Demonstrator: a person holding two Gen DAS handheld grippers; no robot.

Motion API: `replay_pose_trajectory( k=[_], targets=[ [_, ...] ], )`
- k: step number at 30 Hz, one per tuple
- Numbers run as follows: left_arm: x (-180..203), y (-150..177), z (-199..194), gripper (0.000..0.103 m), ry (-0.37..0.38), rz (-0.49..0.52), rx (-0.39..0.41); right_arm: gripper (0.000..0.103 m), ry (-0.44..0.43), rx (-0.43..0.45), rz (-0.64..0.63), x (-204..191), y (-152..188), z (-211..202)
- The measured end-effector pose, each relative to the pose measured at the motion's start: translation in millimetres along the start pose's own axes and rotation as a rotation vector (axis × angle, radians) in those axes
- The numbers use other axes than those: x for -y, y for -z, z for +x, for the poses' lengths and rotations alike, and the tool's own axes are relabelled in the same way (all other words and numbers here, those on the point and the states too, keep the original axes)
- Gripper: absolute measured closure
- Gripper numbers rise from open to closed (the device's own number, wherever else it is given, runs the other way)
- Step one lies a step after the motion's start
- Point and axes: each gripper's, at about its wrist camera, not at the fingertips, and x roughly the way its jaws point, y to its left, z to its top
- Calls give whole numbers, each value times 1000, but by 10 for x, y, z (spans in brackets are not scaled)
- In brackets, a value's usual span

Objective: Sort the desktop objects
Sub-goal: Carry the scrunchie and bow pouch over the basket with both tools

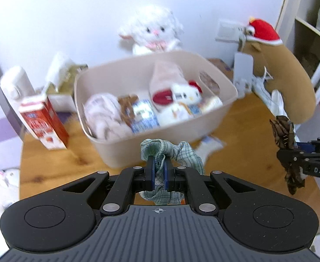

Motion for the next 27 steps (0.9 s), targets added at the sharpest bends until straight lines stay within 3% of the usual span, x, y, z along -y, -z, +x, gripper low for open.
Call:
replay_pose_trajectory(
  k=[10,12,13,27],
  targets=[
    [-122,-441,-61,96,-31,44,100,73,-5,124,-99,-138,-691,104],
    [-127,-535,-44,96,-20,58,112,73,-7,150,-118,-166,-838,132],
    [-117,-579,-52,96,40,143,173,73,-11,160,-125,-179,-903,151],
    [-181,-1106,471,96,-40,128,164,73,-65,236,-272,-549,-1610,616]
  ],
)
